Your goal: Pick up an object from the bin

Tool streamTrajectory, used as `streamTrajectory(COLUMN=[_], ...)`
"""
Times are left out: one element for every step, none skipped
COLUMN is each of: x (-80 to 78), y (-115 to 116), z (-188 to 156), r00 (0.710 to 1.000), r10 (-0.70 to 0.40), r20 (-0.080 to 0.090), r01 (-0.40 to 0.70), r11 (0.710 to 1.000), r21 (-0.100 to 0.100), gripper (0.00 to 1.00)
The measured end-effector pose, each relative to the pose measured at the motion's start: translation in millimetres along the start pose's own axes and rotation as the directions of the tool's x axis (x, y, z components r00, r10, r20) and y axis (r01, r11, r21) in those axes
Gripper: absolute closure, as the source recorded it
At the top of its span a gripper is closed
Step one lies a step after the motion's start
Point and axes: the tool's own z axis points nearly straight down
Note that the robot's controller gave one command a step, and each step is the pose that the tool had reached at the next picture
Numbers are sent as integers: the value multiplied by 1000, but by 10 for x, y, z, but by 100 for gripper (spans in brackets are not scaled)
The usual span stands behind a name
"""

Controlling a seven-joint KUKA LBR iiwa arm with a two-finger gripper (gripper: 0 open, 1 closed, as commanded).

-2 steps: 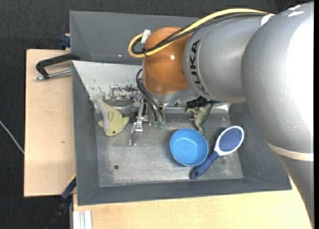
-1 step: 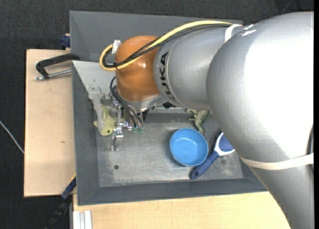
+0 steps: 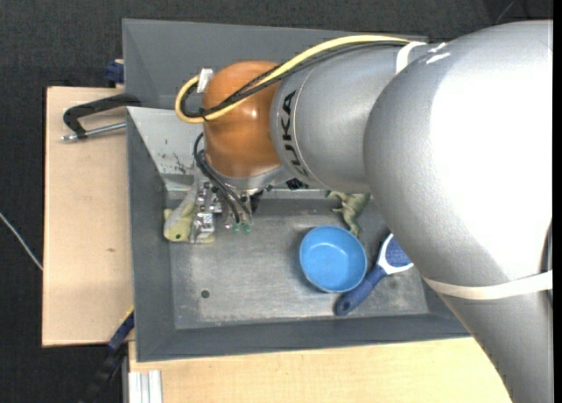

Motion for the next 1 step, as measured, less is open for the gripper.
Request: streamTrajectory(x=[-7], y=[28], z=[-1238], r00=[1000], r10=[10], r20=[5], r01=[-10], r11=[1000], r21=[-2], gripper=[100])
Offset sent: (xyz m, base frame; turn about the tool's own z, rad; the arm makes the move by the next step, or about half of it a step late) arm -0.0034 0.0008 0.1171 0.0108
